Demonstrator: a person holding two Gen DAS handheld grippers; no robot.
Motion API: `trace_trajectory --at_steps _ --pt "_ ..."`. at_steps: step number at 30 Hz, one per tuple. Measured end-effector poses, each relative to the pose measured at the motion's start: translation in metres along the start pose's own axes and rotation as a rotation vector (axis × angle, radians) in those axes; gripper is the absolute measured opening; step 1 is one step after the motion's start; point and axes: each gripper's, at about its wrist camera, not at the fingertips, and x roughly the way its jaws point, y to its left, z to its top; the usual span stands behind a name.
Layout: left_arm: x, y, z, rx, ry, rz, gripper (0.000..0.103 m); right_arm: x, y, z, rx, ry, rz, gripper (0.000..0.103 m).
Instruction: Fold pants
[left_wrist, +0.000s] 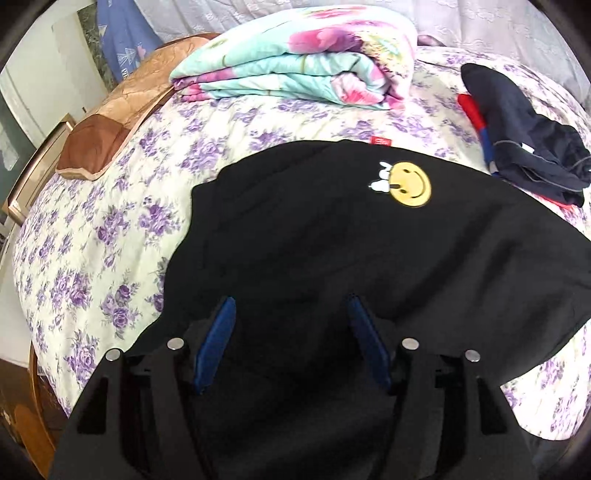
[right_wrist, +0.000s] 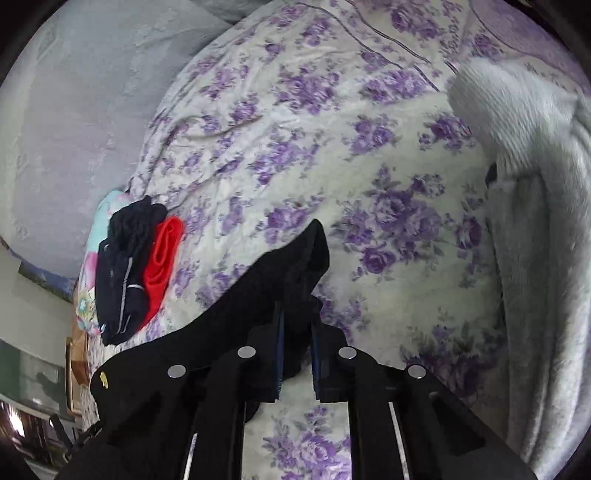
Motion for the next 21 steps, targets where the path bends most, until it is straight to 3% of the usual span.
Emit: trace_trajectory --at_steps 3,5,6,7,9,10,15,16,19,21 --pt "0.003 -0.002 0.007 0.009 0.006 0.007 0.063 -0.052 0.012 0.016 -0.017 -0.049 0.042 0.011" --pt "0.005 -0.005 0.012 0.009 0.005 0.002 0.063 -0.084 0.015 0.021 -0.038 -0.064 0.004 0.012" --pt "0.006 -0.007 0.013 0.013 0.005 -0.002 0.063 -0.089 0.016 0.019 -0.052 -0.037 -0.065 0.015" --pt "0.004 -0.007 0.008 0.016 0.005 -0.004 0.063 -0.087 0.014 0.014 -0.072 0.015 -0.162 0.028" --pt "0.008 -0.007 0.007 0.017 0.014 -0.004 0.063 -0.078 0.006 0.003 -0.13 0.066 -0.439 0.052" --pt "0.009 -0.007 0.008 0.017 0.02 -0.005 0.063 -0.077 0.0 -0.001 -0.143 0.065 -0.476 0.052" --pt "0.002 -0.004 0.009 0.026 0.011 -0.002 0.063 -0.088 0.002 0.001 -0.087 0.025 -0.164 0.055" --pt "0.0 -0.002 0.009 0.029 0.007 0.002 0.064 -0.084 0.009 0.002 -0.107 0.036 -0.139 0.061" --pt "-0.008 0.005 0.011 0.018 -0.007 0.007 0.065 -0.06 0.02 0.01 -0.124 0.105 -0.097 0.062" --pt "-0.016 0.01 0.011 0.014 -0.021 0.008 0.065 -0.043 0.027 0.015 -0.156 0.131 -0.125 0.062"
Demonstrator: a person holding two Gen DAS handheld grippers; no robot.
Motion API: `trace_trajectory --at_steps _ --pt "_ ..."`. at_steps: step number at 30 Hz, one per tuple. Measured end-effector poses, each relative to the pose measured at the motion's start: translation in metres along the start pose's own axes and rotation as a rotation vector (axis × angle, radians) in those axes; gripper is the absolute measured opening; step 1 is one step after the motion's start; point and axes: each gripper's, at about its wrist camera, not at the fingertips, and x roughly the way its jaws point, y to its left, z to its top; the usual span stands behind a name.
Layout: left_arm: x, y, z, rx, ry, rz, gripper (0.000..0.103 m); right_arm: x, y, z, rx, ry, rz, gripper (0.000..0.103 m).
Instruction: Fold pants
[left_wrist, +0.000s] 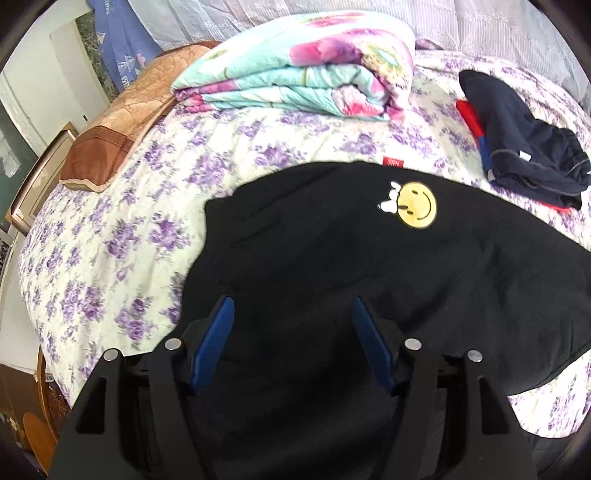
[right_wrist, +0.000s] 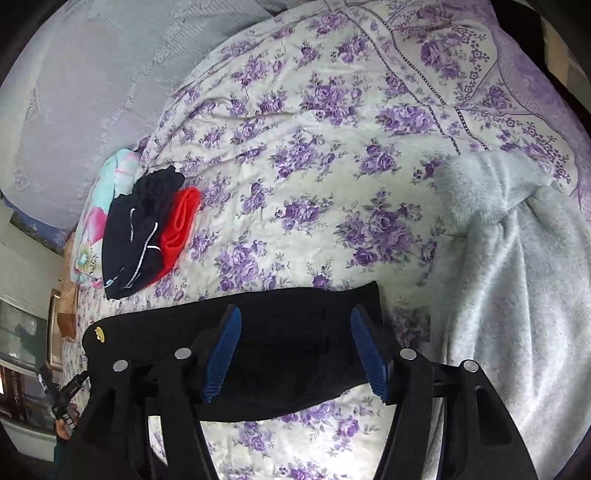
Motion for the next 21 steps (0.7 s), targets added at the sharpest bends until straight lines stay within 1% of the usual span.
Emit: trace_trajectory --at_steps 1,3,5,6,7,8,9,11,14,15,16,17,19,21 --pt "-0.005 0.002 0.0 0.006 -0.008 -0.001 0.066 0.006 0.011 0.001 -0.084 0.007 -0.035 0.062" --pt "-0.013 0.003 -0.002 0.03 -0.02 -0.01 0.069 0.023 0.037 0.002 -0.315 0.045 -0.091 0.062" --pt "-0.02 0.003 -0.006 0.069 -0.026 -0.015 0.076 0.041 0.057 0.0 -0.512 0.108 -0.131 0.06" --pt "-0.023 0.002 -0.008 0.091 -0.026 -0.015 0.077 0.051 0.063 0.001 -0.582 0.144 -0.139 0.06" --pt "-0.025 0.001 -0.011 0.106 -0.026 -0.013 0.078 0.059 0.063 0.003 -0.618 0.169 -0.149 0.06" --pt "-0.027 0.002 -0.013 0.118 -0.023 -0.006 0.079 0.067 0.061 0.006 -0.63 0.207 -0.141 0.06" --pt "-0.029 0.004 -0.015 0.118 -0.018 0.0 0.079 0.075 0.057 0.01 -0.622 0.251 -0.12 0.056" --pt "-0.03 0.011 -0.018 0.097 -0.003 -0.004 0.084 0.09 0.047 0.014 -0.602 0.335 -0.101 0.055" --pt "-0.026 0.021 -0.017 0.061 0.017 0.002 0.086 0.102 0.045 0.012 -0.633 0.395 -0.119 0.044" --pt "-0.023 0.024 -0.015 0.054 0.025 0.005 0.086 0.1 0.049 0.012 -0.652 0.409 -0.128 0.025" --pt "-0.019 0.026 -0.01 0.05 0.034 0.003 0.086 0.098 0.053 0.012 -0.657 0.432 -0.127 0.012" --pt "-0.017 0.028 -0.005 0.048 0.039 -0.002 0.086 0.093 0.058 0.012 -0.671 0.437 -0.134 0.011" --pt "-0.011 0.028 0.013 0.056 0.036 -0.017 0.086 0.079 0.073 0.008 -0.738 0.425 -0.163 0.01" --pt "-0.005 0.025 0.033 0.088 0.023 -0.019 0.086 0.067 0.086 0.005 -0.789 0.403 -0.19 0.01"
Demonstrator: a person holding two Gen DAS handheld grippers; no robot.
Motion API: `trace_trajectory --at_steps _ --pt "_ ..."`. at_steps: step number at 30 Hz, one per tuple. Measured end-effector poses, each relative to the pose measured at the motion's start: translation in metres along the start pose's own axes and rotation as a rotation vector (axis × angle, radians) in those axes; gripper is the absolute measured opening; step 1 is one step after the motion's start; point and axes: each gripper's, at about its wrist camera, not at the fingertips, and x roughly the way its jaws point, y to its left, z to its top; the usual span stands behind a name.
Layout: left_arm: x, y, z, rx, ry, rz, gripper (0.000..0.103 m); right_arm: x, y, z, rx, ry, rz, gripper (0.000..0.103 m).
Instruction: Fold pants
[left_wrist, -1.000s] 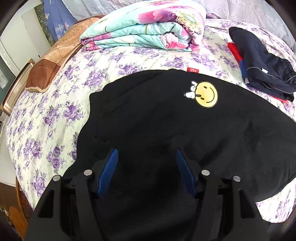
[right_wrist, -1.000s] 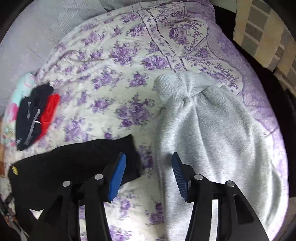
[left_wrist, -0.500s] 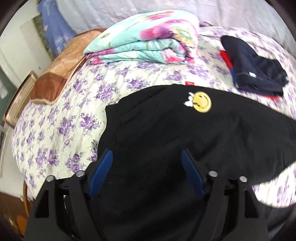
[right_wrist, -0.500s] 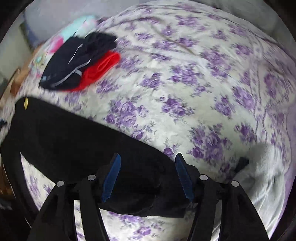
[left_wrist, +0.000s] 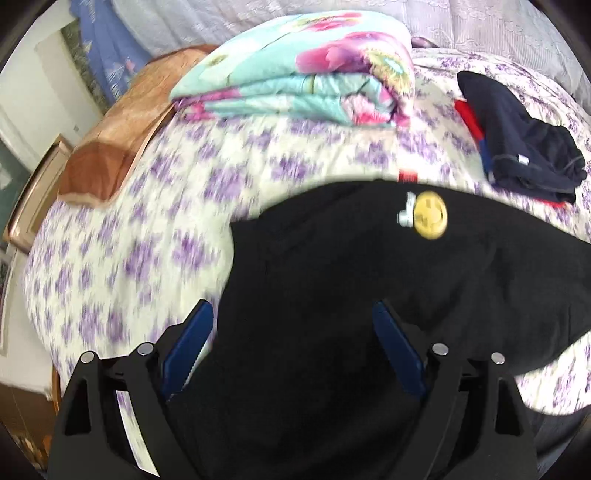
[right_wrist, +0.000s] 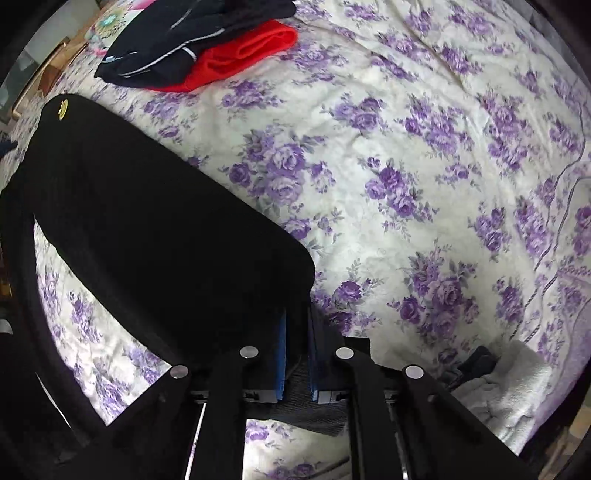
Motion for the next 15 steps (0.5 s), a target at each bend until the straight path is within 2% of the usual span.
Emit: trace_trajectory --at_steps 4,7,11,15 --pt "0.018 -0.01 0.046 0.134 -0.017 -0.011 0.086 -0.024 0.009 0.003 -0.001 -0.041 -0.068 0.01" --pt "0.036 -0.017 0.069 0.238 -0.025 -0.047 0.086 -0.027 0.016 0.001 0.02 -0.031 -0.103 0.01" --pt "0.062 -0.019 0.081 0.341 0.04 -0.174 0.086 -0.02 0.026 -0.004 0.058 -0.005 -0.138 0.01" --pt "0.079 -0.02 0.086 0.395 0.096 -0.357 0.086 -0.016 0.03 -0.006 0.091 0.019 -0.162 0.01"
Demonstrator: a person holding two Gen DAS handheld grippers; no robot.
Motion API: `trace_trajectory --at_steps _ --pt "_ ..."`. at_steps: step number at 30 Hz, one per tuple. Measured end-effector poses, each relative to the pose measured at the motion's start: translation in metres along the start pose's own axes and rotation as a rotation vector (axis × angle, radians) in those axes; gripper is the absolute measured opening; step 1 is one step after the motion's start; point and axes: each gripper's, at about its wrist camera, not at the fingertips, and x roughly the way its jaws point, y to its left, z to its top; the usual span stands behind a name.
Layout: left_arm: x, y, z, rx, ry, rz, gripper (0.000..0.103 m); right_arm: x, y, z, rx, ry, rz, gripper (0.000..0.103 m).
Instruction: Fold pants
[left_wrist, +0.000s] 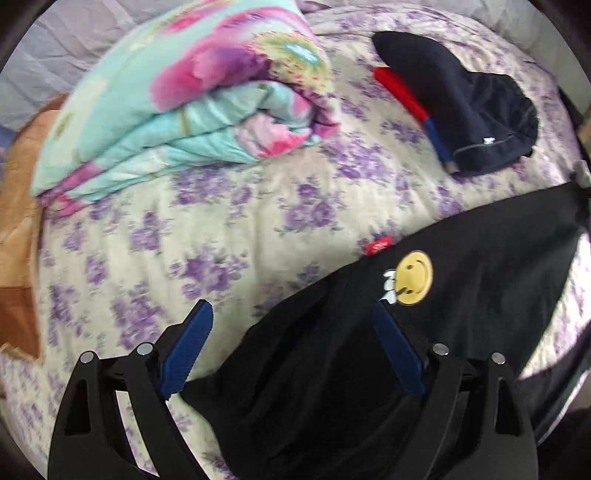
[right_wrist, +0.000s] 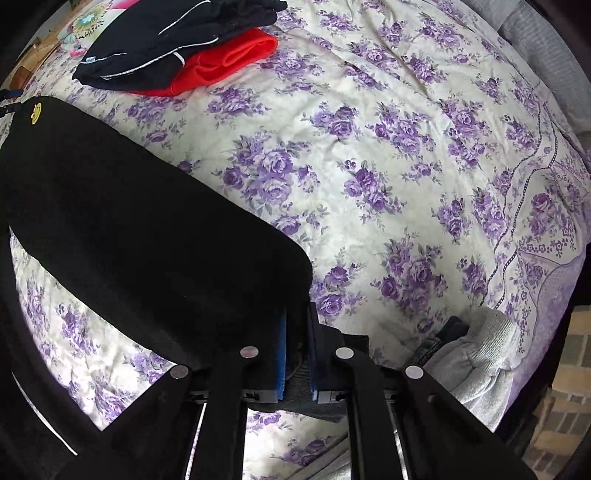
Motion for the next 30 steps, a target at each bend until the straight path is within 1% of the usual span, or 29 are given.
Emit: trace_trajectory --at_steps 1,3,5,7,9,10,11,14,15,16,17,18,20,21,22,25,27,30 --pt "0.005 -0.001 0.001 0.022 0.025 -0.052 0.086 0.001 0.001 -0.002 0.008 0.005 -0.007 0.01" --pt "0.013 -0.008 -0.003 0.082 0.062 -0.112 0.086 0.002 0.003 -0.003 0.022 0.015 -0.022 0.01" --pt "0.022 -0.01 -0.004 0.125 0.089 -0.129 0.086 0.003 0.006 -0.003 0.033 0.026 -0.038 0.01" --pt "0.03 -0.006 -0.004 0.122 0.103 -0.139 0.086 0.003 0.009 -0.002 0.039 0.033 -0.059 0.01" --pt "0.036 0.0 -0.002 0.103 0.111 -0.168 0.085 0.002 0.013 -0.002 0.045 0.043 -0.072 0.01" --pt "0.038 0.001 -0.002 0.101 0.111 -0.181 0.081 0.004 0.014 -0.001 0.04 0.051 -0.084 0.01" --pt "0.04 0.002 -0.003 0.104 0.116 -0.189 0.079 0.004 0.016 -0.001 0.036 0.057 -0.097 0.01" --pt "0.044 0.004 -0.002 0.13 0.132 -0.212 0.078 0.001 0.02 0.0 0.041 0.064 -0.123 0.01" --pt "0.046 0.002 -0.002 0.142 0.137 -0.209 0.078 0.0 0.02 0.001 0.049 0.062 -0.13 0.01" --pt "0.048 0.001 -0.001 0.156 0.144 -0.194 0.068 -0.001 0.02 0.002 0.058 0.059 -0.141 0.01" --pt "0.051 0.001 -0.001 0.163 0.159 -0.181 0.048 -0.001 0.021 0.002 0.065 0.056 -0.151 0.01" --pt "0.053 0.0 -0.001 0.167 0.173 -0.18 0.041 -0.001 0.022 0.003 0.07 0.053 -0.161 0.01" --pt "0.049 -0.013 -0.002 0.213 0.162 -0.149 0.025 -0.001 0.026 0.003 0.076 0.055 -0.186 0.01" --pt "0.046 -0.02 -0.004 0.245 0.152 -0.127 0.021 0.0 0.029 0.002 0.079 0.058 -0.192 0.01" --pt "0.042 -0.029 -0.006 0.278 0.141 -0.092 0.019 0.0 0.031 0.001 0.081 0.059 -0.196 0.01" --pt "0.035 -0.043 -0.011 0.325 0.115 -0.021 0.015 -0.004 0.038 -0.001 0.096 0.049 -0.213 0.01" --pt "0.03 -0.048 -0.013 0.335 0.094 0.005 0.014 -0.008 0.041 -0.002 0.113 0.035 -0.224 0.01" --pt "0.021 -0.05 -0.017 0.323 0.056 0.035 0.014 -0.013 0.044 -0.005 0.13 0.013 -0.244 0.01"
